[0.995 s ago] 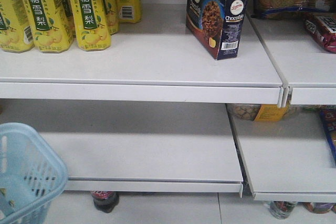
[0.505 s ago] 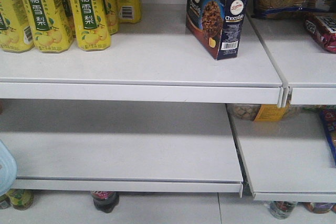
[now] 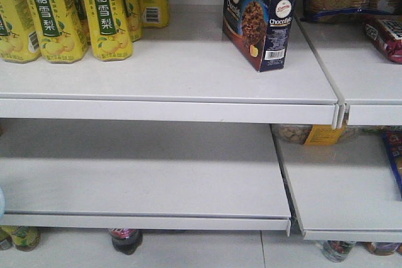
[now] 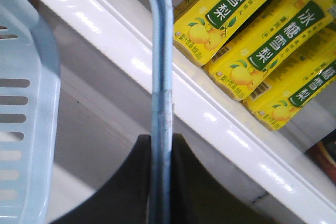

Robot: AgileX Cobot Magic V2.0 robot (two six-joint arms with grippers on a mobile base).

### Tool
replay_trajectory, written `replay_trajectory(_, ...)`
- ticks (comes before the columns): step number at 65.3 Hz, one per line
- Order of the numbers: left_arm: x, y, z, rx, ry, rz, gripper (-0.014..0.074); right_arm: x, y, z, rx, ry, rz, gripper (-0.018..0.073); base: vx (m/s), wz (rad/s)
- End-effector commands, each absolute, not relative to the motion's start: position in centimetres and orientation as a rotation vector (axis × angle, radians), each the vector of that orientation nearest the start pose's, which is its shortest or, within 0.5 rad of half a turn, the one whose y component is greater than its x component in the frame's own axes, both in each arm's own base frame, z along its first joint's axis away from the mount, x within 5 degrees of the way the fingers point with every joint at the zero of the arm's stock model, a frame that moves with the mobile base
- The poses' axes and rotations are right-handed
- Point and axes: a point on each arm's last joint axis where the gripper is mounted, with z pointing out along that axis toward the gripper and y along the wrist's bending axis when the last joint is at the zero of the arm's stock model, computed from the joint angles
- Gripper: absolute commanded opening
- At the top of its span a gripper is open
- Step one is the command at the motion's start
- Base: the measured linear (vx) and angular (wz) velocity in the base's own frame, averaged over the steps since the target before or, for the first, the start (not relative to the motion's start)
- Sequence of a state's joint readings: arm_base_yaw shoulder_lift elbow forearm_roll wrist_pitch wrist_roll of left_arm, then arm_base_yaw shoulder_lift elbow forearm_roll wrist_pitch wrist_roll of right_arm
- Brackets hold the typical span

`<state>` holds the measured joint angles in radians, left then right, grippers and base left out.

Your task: Left arm holds basket, right arm returns cookies

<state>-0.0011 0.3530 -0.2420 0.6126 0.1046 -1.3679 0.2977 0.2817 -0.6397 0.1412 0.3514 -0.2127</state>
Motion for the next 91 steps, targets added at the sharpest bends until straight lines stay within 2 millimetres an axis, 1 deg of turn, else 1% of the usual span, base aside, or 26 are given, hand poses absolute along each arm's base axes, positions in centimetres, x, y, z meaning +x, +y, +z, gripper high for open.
replay_trajectory(1, 9.0, 0.3, 27.5, -0.549, 1.554, -0.472, 0.0000, 4.3, 1.6, 38.8, -0.293, 1.367, 0.196, -0.0011, 0.00, 0.00)
replay_trajectory(8, 9.0, 0.2, 27.4, -0.425, 1.597, -0.356, 0.0000, 4.3, 1.6, 38.8, -0.293, 1.367, 0.196, -0.0011, 0.00, 0.00)
replay_trajectory(13, 8.7, 0.2, 27.5, -0.353, 1.595, -0.300, 0.0000, 4.3, 1.6, 38.8, -0.293, 1.367, 0.196, -0.0011, 0.00, 0.00)
replay_trajectory(28, 7.0, 0.2, 28.2, -0.161, 1.523, -0.138, 0.0000, 4.3, 1.6, 38.8, -0.292, 1.366, 0.196, -0.0011, 0.00, 0.00)
replay_trajectory(35, 6.3, 0.1, 27.7, -0.096, 1.505, -0.079, 0.0000, 4.3, 1.6, 38.8, -0.292, 1.366, 0.196, -0.0011, 0.00, 0.00)
replay_trajectory(48, 5.4, 0.0, 24.5, -0.108, 1.494, -0.113, 0.0000, 4.3, 1.6, 38.8, -0.292, 1.366, 0.196, -0.0011, 0.00, 0.00)
replay_trajectory(55, 4.9, 0.0, 23.2, -0.107, 1.464, -0.114, 0.0000, 4.3, 1.6, 38.8, -0.292, 1.366, 0.196, -0.0011, 0.00, 0.00)
replay_trajectory(66, 5.4, 0.0, 21.5, -0.106, 1.474, -0.115, 0.0000, 4.3, 1.7, 38.8, -0.293, 1.367, 0.196, -0.0011, 0.00, 0.00)
replay_trajectory(72, 5.4, 0.0, 21.1, -0.099, 1.481, -0.107, 0.0000, 4.3, 1.7, 38.8, -0.293, 1.367, 0.196, -0.0011, 0.00, 0.00)
replay_trajectory(91, 5.4, 0.0, 21.1, -0.099, 1.483, -0.107, 0.0000, 4.3, 1.6, 38.8, -0.293, 1.366, 0.196, -0.0011, 0.00, 0.00)
